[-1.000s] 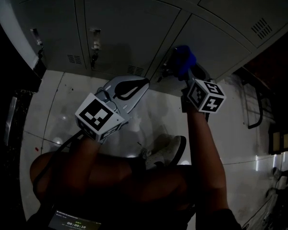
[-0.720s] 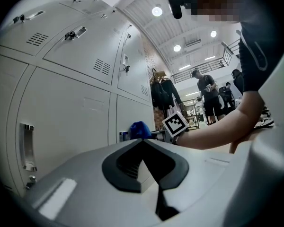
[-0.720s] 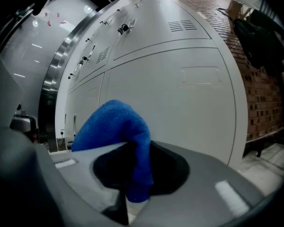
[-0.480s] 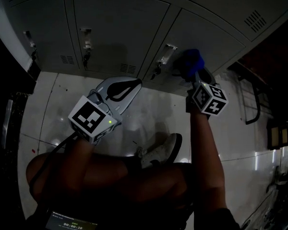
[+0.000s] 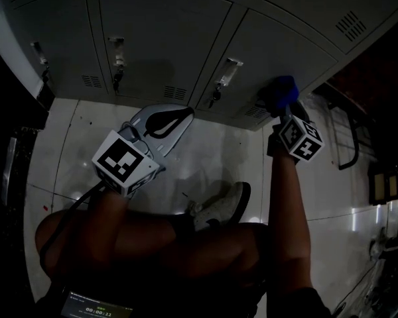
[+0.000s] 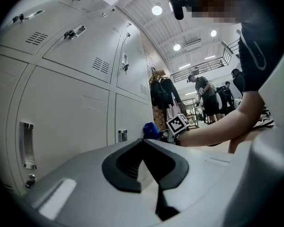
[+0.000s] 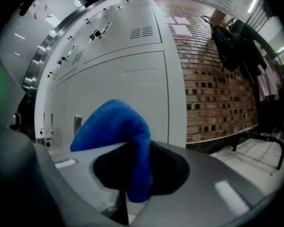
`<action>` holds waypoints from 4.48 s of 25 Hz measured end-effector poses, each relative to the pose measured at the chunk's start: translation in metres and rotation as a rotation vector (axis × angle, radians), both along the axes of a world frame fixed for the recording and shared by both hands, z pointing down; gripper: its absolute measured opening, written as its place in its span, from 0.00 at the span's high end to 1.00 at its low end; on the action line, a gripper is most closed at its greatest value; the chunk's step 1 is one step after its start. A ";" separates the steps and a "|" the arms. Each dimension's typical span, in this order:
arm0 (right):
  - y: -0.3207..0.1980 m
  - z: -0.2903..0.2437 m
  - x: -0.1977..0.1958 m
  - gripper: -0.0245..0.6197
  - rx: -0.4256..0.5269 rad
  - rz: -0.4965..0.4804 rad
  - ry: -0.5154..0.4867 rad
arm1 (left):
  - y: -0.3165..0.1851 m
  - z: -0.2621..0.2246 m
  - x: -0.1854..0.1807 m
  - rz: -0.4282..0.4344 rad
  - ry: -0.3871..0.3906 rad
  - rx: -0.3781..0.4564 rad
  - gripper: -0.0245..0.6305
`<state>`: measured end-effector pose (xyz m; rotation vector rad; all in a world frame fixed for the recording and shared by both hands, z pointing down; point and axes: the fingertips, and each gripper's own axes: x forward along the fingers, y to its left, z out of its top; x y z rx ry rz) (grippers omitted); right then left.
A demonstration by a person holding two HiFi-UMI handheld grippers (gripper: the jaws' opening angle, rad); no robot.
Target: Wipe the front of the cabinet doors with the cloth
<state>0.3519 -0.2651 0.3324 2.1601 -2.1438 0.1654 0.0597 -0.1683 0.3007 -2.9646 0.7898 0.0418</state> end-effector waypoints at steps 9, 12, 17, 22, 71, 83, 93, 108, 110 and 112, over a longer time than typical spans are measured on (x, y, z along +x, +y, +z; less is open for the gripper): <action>0.008 0.003 0.036 0.85 0.000 0.093 -0.032 | 0.000 0.000 0.000 0.002 -0.002 0.001 0.96; 0.011 0.005 0.049 0.85 -0.003 0.123 -0.041 | 0.000 0.000 0.000 0.002 -0.003 -0.002 0.95; 0.013 0.008 0.055 0.85 -0.015 0.157 -0.057 | -0.001 0.001 -0.001 -0.002 -0.004 0.004 0.96; 0.019 0.004 0.042 0.85 -0.018 0.159 -0.076 | -0.002 -0.002 -0.002 -0.004 0.000 0.004 0.96; -0.007 0.094 -0.035 0.85 -0.214 -0.052 -0.062 | -0.002 -0.005 -0.005 -0.008 0.011 0.010 0.95; 0.014 0.104 0.052 0.85 -0.228 0.177 -0.115 | -0.002 -0.004 -0.005 -0.006 0.008 0.009 0.95; 0.016 0.078 0.024 0.85 -0.191 0.118 -0.063 | -0.007 -0.001 -0.008 -0.021 0.003 0.007 0.95; 0.014 0.051 -0.210 0.85 -0.083 -0.414 -0.006 | -0.023 -0.007 -0.031 -0.091 0.019 0.007 0.95; 0.010 0.078 -0.220 0.86 -0.126 -0.426 0.026 | -0.021 -0.007 -0.030 -0.086 0.020 0.008 0.95; 0.003 0.098 -0.219 0.85 -0.156 -0.419 0.037 | -0.020 -0.009 -0.029 -0.083 0.026 0.010 0.95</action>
